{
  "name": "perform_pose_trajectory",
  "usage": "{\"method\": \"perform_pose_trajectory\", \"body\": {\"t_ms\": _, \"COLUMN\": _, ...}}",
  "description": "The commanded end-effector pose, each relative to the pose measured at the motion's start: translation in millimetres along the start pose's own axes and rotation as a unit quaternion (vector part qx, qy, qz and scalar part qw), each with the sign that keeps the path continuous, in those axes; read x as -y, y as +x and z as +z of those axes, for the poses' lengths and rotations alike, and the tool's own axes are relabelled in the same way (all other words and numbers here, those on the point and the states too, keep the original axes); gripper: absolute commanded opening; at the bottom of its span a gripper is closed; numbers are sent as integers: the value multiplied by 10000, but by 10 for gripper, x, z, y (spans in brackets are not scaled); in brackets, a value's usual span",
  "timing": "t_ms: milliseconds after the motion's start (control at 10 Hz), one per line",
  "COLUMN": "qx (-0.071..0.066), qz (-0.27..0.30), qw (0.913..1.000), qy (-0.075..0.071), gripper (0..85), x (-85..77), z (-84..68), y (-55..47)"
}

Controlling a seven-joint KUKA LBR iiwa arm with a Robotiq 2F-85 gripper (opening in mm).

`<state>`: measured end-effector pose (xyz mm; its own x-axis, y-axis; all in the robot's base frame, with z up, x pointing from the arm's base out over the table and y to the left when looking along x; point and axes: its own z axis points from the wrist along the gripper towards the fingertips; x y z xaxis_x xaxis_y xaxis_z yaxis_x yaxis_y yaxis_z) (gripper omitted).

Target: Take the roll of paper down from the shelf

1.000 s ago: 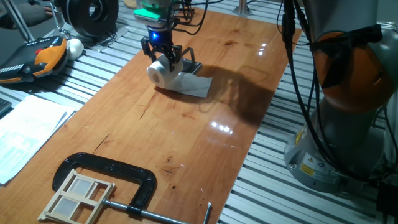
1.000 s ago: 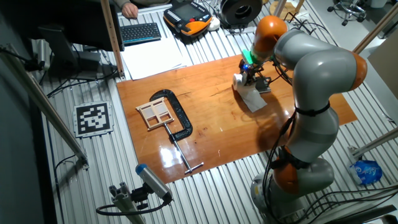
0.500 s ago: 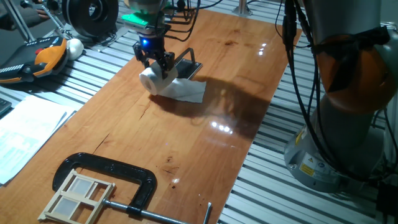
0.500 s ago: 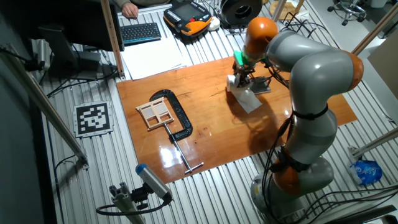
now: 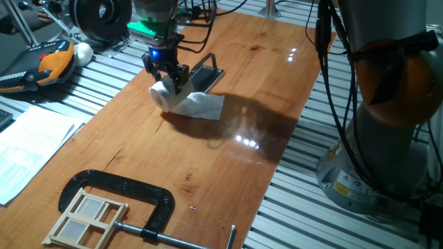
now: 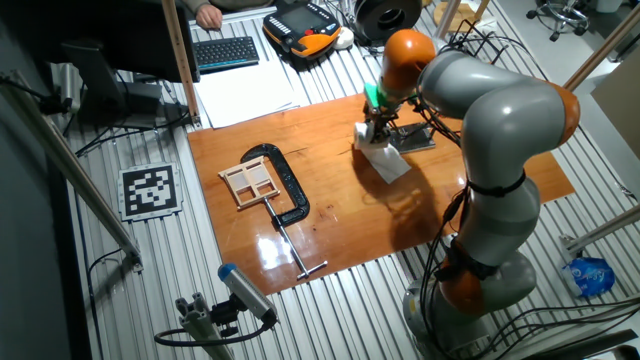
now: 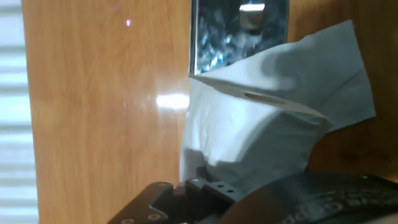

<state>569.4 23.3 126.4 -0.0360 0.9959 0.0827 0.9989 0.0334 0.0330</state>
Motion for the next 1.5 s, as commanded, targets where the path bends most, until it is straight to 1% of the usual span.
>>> {"method": "perform_pose_trajectory", "body": {"t_ms": 0, "qx": 23, "qz": -407, "qw": 9991, "qy": 75, "gripper": 0, "x": 0, "z": -17, "y": 103}}
{"method": "perform_pose_trajectory", "body": {"t_ms": 100, "qx": 147, "qz": -692, "qw": 9974, "qy": 119, "gripper": 0, "x": 8, "z": -27, "y": 219}}
{"method": "perform_pose_trajectory", "body": {"t_ms": 200, "qx": 85, "qz": -1142, "qw": 9934, "qy": 87, "gripper": 0, "x": 40, "z": -42, "y": 222}}
{"method": "perform_pose_trajectory", "body": {"t_ms": 300, "qx": 122, "qz": -1569, "qw": 9875, "qy": 43, "gripper": 0, "x": 47, "z": -28, "y": 237}}
{"method": "perform_pose_trajectory", "body": {"t_ms": 400, "qx": 210, "qz": -2106, "qw": 9773, "qy": 96, "gripper": 0, "x": 68, "z": -15, "y": 237}}
{"method": "perform_pose_trajectory", "body": {"t_ms": 500, "qx": 187, "qz": -2545, "qw": 9668, "qy": 116, "gripper": 0, "x": 84, "z": -5, "y": 248}}
{"method": "perform_pose_trajectory", "body": {"t_ms": 600, "qx": 261, "qz": -2982, "qw": 9541, "qy": 128, "gripper": 0, "x": 102, "z": 16, "y": 257}}
{"method": "perform_pose_trajectory", "body": {"t_ms": 700, "qx": 405, "qz": -3377, "qw": 9402, "qy": 156, "gripper": 0, "x": 120, "z": 49, "y": 264}}
{"method": "perform_pose_trajectory", "body": {"t_ms": 800, "qx": 417, "qz": -3784, "qw": 9245, "qy": 208, "gripper": 0, "x": 127, "z": 72, "y": 267}}
{"method": "perform_pose_trajectory", "body": {"t_ms": 900, "qx": 377, "qz": -4036, "qw": 9138, "qy": 254, "gripper": 0, "x": 130, "z": 80, "y": 269}}
{"method": "perform_pose_trajectory", "body": {"t_ms": 1000, "qx": 347, "qz": -4140, "qw": 9092, "qy": 279, "gripper": 0, "x": 140, "z": 85, "y": 275}}
{"method": "perform_pose_trajectory", "body": {"t_ms": 1100, "qx": 333, "qz": -4248, "qw": 9040, "qy": 338, "gripper": 0, "x": 149, "z": 95, "y": 280}}
{"method": "perform_pose_trajectory", "body": {"t_ms": 1200, "qx": 283, "qz": -4439, "qw": 8948, "qy": 392, "gripper": 0, "x": 150, "z": 126, "y": 276}}
{"method": "perform_pose_trajectory", "body": {"t_ms": 1300, "qx": 268, "qz": -4573, "qw": 8878, "qy": 443, "gripper": 0, "x": 143, "z": 149, "y": 270}}
{"method": "perform_pose_trajectory", "body": {"t_ms": 1400, "qx": 254, "qz": -4613, "qw": 8857, "qy": 465, "gripper": 0, "x": 130, "z": 169, "y": 272}}
